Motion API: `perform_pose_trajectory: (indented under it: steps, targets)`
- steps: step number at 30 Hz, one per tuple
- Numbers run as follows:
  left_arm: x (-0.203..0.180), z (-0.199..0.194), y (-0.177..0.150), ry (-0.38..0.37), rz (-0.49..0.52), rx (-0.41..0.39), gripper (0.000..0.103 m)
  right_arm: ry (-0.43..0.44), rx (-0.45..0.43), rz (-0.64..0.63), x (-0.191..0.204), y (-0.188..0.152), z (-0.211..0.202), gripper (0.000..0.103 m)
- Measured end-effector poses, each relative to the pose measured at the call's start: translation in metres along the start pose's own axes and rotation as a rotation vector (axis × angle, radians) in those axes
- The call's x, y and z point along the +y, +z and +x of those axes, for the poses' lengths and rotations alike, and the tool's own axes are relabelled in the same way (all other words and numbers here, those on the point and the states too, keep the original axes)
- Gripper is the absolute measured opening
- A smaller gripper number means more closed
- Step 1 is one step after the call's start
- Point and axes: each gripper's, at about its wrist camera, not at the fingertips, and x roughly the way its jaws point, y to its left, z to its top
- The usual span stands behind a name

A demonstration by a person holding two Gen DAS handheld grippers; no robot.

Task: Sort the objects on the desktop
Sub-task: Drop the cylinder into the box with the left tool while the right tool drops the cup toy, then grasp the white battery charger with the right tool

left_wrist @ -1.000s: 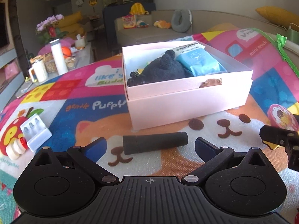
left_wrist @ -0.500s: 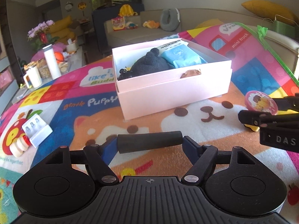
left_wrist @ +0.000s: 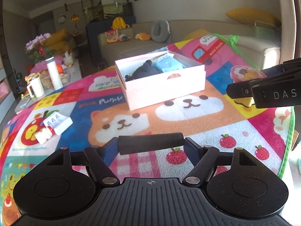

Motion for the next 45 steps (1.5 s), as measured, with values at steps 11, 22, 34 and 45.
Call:
perform_pose_trajectory:
  steps: [11, 22, 34, 45]
  targets:
    - [-0.004, -0.036, 0.046, -0.003, 0.045, -0.201, 0.080, -0.008, -0.144, -0.030, -0.005, 0.036, -0.053, 0.055]
    - [0.019, 0.071, 0.149, -0.019, 0.014, -0.369, 0.103, -0.092, -0.282, -0.030, -0.044, 0.111, -0.019, 0.055]
    - [0.092, 0.083, 0.037, 0.028, -0.141, -0.109, 0.103, 0.020, -0.127, 0.058, -0.035, 0.178, 0.103, 0.055]
    - [0.153, 0.054, -0.011, 0.111, -0.244, -0.083, 0.103, 0.086, -0.020, 0.114, 0.019, 0.214, 0.179, 0.077]
